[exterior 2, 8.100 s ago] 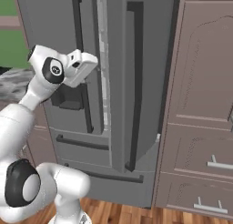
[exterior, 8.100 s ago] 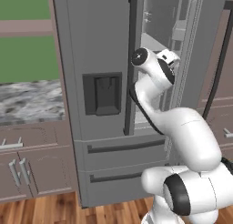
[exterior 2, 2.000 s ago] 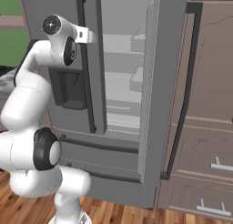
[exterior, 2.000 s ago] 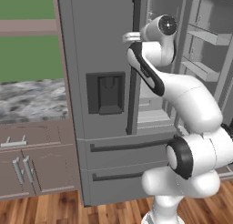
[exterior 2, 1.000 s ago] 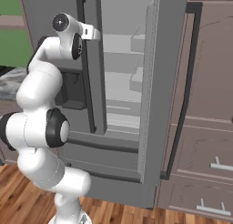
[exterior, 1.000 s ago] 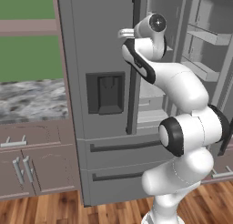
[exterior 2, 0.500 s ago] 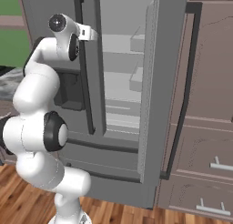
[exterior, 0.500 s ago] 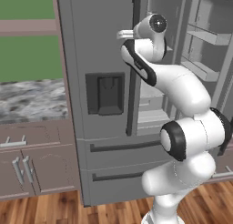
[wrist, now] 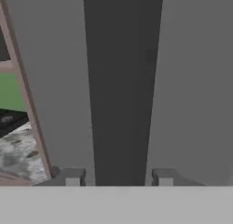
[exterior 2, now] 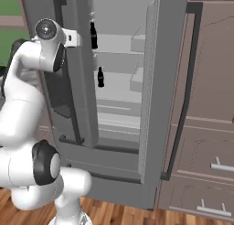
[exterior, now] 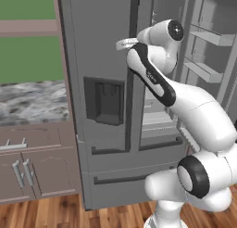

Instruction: Open the fridge, grab two sodas, and place both sodas inside the bowl with ice on the dining counter.

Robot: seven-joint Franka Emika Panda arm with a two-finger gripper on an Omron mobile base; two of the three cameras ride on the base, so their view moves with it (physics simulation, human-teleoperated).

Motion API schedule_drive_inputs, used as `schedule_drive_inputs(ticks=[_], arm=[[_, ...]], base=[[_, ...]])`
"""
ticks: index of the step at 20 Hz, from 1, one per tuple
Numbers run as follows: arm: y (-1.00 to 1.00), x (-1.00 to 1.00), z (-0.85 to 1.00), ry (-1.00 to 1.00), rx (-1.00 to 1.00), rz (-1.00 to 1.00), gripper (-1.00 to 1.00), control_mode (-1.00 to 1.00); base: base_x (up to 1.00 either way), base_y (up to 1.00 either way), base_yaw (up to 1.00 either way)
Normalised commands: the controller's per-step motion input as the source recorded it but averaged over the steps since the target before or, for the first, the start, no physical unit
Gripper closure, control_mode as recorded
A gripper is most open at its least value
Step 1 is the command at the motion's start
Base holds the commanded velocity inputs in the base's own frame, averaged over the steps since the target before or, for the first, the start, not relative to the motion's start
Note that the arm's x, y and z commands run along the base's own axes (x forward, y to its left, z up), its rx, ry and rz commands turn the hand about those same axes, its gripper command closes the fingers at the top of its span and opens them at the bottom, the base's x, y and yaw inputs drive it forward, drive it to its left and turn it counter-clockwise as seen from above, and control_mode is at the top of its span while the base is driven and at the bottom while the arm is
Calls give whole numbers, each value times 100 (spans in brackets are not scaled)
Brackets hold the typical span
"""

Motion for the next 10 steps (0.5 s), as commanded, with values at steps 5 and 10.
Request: schedule_drive_inputs(ticks=[5,10], arm=[[55,-100,-17,0,-4,24,100,-100],[95,-100,-26,0,-16,22,100,-100]], base=[[0,0,0],[0,0,0]])
